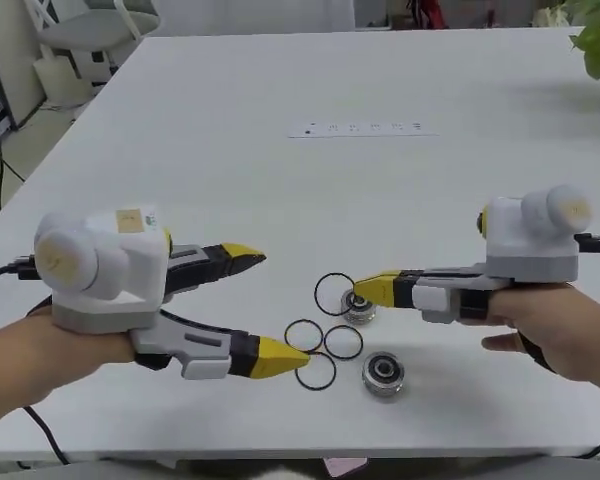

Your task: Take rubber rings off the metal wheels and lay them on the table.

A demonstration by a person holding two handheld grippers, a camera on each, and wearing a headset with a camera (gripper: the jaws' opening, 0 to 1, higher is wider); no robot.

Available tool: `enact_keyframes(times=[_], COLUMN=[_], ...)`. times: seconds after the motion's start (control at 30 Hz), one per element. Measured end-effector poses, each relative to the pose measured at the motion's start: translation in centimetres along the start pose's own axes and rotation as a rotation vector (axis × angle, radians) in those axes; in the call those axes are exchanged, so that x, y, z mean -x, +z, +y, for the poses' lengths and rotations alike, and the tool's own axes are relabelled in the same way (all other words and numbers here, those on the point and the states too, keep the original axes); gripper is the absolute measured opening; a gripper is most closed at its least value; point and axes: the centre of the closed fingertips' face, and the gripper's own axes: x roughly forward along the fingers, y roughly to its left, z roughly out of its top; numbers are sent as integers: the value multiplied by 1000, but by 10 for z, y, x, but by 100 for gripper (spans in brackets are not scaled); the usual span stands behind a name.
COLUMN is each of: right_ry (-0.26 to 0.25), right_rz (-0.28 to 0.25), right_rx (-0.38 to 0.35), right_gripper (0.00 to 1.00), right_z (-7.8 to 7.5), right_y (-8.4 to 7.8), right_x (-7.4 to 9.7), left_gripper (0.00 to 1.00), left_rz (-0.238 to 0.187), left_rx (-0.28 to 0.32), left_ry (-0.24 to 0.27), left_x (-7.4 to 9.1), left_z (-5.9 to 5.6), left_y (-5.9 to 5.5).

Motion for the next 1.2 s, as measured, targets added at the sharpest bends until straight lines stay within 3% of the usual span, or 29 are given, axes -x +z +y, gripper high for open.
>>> enact_keyframes(times=[1.2], right_ry=[84], right_rz=[172], right_rx=[0], right_gripper=[0], right_z=[22], right_y=[-34], right_x=[-52], left_gripper=[83], left_rz=[15], left_rx=[31], left_ry=[74], left_x=[34], left_z=[12], left_y=[-30])
